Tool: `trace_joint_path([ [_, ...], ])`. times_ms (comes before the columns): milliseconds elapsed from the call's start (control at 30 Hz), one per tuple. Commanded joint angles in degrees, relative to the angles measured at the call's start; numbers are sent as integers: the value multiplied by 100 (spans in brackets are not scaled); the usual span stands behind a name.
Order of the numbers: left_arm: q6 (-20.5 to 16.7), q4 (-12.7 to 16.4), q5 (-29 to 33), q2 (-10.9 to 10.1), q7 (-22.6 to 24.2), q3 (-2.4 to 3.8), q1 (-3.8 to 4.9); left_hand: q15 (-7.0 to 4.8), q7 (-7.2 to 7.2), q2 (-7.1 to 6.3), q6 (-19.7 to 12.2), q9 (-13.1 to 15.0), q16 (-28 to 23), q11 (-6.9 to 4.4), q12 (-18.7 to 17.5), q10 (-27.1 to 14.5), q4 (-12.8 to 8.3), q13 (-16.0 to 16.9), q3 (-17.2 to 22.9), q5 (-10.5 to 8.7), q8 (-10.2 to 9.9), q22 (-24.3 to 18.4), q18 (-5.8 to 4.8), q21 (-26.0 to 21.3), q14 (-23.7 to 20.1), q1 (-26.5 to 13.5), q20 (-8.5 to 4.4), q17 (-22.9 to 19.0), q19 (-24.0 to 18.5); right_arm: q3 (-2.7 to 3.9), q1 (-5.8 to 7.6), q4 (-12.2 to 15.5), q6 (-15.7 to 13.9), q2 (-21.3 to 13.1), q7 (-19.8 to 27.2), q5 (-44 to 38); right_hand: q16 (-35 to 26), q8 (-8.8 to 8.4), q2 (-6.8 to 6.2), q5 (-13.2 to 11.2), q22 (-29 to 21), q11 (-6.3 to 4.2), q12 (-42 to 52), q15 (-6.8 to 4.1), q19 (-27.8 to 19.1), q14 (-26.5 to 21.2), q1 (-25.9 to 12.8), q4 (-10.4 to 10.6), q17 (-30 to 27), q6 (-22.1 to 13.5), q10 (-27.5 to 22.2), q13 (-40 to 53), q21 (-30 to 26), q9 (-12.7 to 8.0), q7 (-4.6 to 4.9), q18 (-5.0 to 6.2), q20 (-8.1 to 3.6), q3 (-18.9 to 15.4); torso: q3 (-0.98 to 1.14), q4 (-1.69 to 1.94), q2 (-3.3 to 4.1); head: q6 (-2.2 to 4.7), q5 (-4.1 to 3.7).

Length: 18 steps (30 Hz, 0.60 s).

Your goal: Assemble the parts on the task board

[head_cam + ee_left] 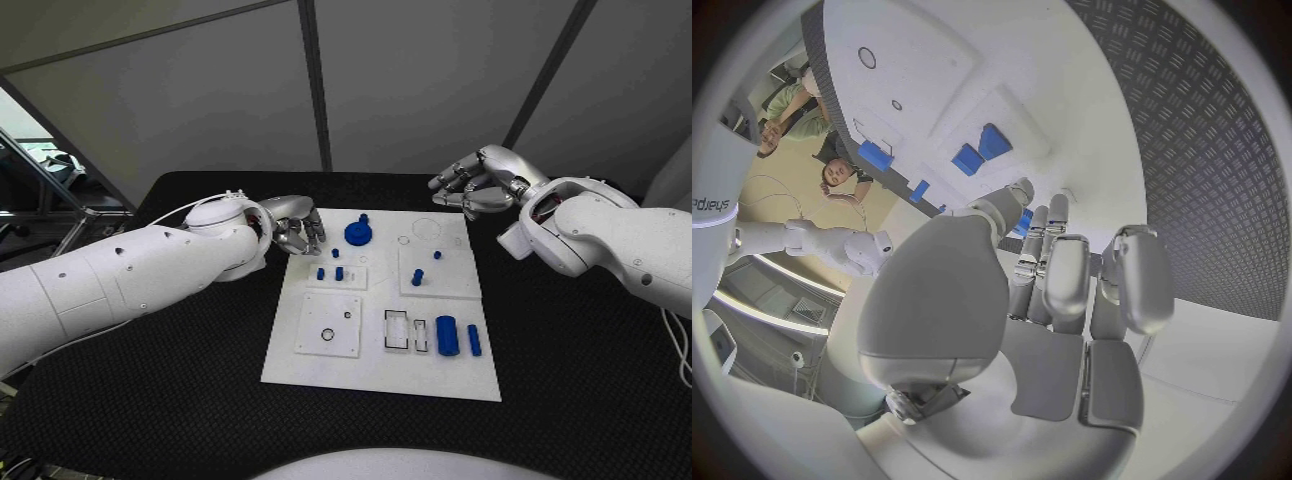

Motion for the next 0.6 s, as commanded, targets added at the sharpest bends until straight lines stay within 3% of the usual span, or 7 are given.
trace_joint_path([
  [33, -631, 113, 870, -172, 428, 71, 19, 37, -33, 25, 110, 3, -13, 9, -26, -5, 35, 14, -28, -4, 53, 333, 121, -271, 31, -49, 45, -98, 0, 1, 9, 101, 365, -76, -478, -1341, 671, 22, -5, -81, 564, -27, -162, -36, 255, 319, 70, -52, 483, 94, 163, -148, 525, 1, -39, -147, -25, 102, 7, -8, 2, 50, -101],
  [167, -1128, 259, 2453, -455, 951, 124, 22, 44, -12, 73, 179, -9, -91, 18, -29, -4, 71, 25, -28, -2, 87, 28, 230, -829, -39, -71, 55, -252, -202, -15, -1, 239, 456, -170, -801, -2354, 1257, -10, -35, -216, 1034, -42, -396, -33, 389, 312, 52, -101, 883, 166, 318, -332, 949, -18, -30, -218, -27, 183, 12, -10, 0, 95, -262],
  [267, -1420, 380, 3868, -659, 1361, 137, 23, 81, 22, 134, 220, -44, -428, 51, -25, -60, 74, 33, -16, -3, 103, -551, 414, -1880, -324, -43, 90, -811, -637, -43, -45, 349, 560, -221, -1070, -3121, 1489, -63, -91, -389, 1241, -15, -554, -14, 458, 310, 13, -103, 1038, 132, 270, -431, 1130, -40, -27, -254, -10, 224, 8, -9, 6, 124, -374],
  [300, -1473, 418, 4299, -719, 1498, 138, 23, 80, 22, 162, 232, -56, -1196, 53, -8, -59, 77, 40, -8, 0, 108, -694, 455, -2134, -794, -35, 97, -2031, -748, -50, -71, 386, 597, -232, -1156, -3339, 1527, -85, -111, -429, 1278, -9, -586, -8, 471, 309, -8, -94, 1061, 110, 244, -452, 1162, -48, -30, -260, -5, 227, 9, -9, 5, 131, -402],
  [367, -1487, 469, 4970, -800, 1720, 139, 23, 76, 20, 170, 249, -73, -1719, 51, 25, -46, 82, 54, -23, -6, 115, -904, 517, -2501, -1113, -38, 99, -2763, -897, -64, -115, 439, 644, -243, -1280, -3654, 1578, -127, -156, -488, 1325, 13, -662, 8, 480, 300, -56, -73, 1086, 72, 161, -504, 1203, -62, -27, -267, 8, 233, 5, -4, 6, 131, -431],
  [400, -1464, 508, 5509, -861, 1908, 136, 23, 74, 17, 200, 264, -79, -1829, 48, 48, -34, 85, 63, -20, -6, 125, -1053, 560, -2762, -1179, -32, 98, -2882, -1003, -82, -151, 479, 674, -244, -1375, -3895, 1597, -148, -184, -511, 1340, 29, -709, 19, 478, 291, -81, -61, 1090, 56, 99, -537, 1217, -69, -24, -268, 17, 237, 4, -6, 8, 144, -449],
  [600, -1191, 660, 6940, -995, 2462, 118, 23, 76, 20, 254, 272, -107, -2024, 40, 132, -51, 65, 96, -53, -5, 143, -1366, 632, -3291, -1280, -3, 102, -3097, -1213, -125, -268, 546, 705, -207, -1588, -4482, 1884, -238, -274, -570, 1542, 74, -795, 59, 565, 303, -155, -17, 1293, -45, -18, -638, 1391, -92, 13, -303, 53, 253, -1, -7, 13, 144, -518],
])
